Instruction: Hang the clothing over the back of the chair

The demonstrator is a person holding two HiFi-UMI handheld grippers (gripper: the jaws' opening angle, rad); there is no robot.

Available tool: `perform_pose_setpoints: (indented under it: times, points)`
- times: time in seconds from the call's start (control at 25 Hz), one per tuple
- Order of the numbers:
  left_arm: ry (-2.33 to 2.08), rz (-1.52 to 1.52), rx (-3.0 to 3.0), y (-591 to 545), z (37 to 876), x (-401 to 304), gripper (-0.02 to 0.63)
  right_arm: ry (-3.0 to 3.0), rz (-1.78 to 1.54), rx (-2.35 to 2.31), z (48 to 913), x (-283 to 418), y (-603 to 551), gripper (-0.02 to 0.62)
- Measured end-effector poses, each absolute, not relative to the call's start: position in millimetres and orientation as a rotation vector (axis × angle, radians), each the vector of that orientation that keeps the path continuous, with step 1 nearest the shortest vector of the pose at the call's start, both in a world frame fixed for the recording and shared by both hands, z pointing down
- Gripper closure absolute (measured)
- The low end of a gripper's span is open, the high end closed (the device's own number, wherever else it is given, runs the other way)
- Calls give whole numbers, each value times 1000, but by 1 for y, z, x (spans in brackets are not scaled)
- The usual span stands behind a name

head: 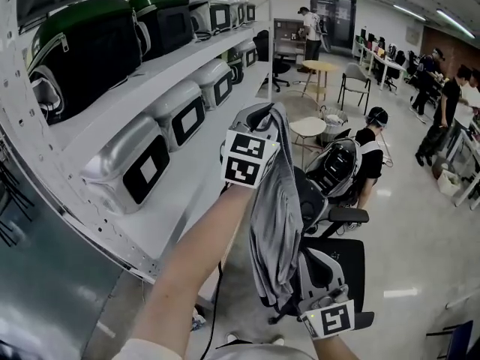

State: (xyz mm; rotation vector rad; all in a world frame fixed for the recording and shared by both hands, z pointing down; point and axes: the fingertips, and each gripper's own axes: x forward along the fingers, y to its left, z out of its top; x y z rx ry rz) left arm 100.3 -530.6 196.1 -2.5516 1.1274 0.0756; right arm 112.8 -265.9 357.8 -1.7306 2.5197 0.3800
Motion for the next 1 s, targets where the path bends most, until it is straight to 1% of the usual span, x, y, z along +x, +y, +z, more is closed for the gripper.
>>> perform_pose_setpoints:
  times: [0.24,0.44,0.64,0.68,0.8,0.84,1.0]
  points:
    - [1148,-11,-2556,-575,205,123,574,2529,349,-1754,365,118,-272,578]
    - [1158,-150,-2639,-595,267,129,572,2556,308,-1743,376,115,-279,578]
    - [1108,-141,-2701,-586,302,125,571,2582,299,-1717,379,106,-289,578]
    - [1090,-160,-2720,-585,307,125,559,2582,291,-1716,380,106,-291,578]
    - [1008,-301,-2814,-581,328,126,423,2580,277,-1711,380,104,-294,578]
    - [987,-342,-2837,-580,334,125,403,2584,284,-1707,380,104,-295,578]
    - [957,-408,-2869,-570,352,116,399,2599,278,-1692,383,101,-300,578]
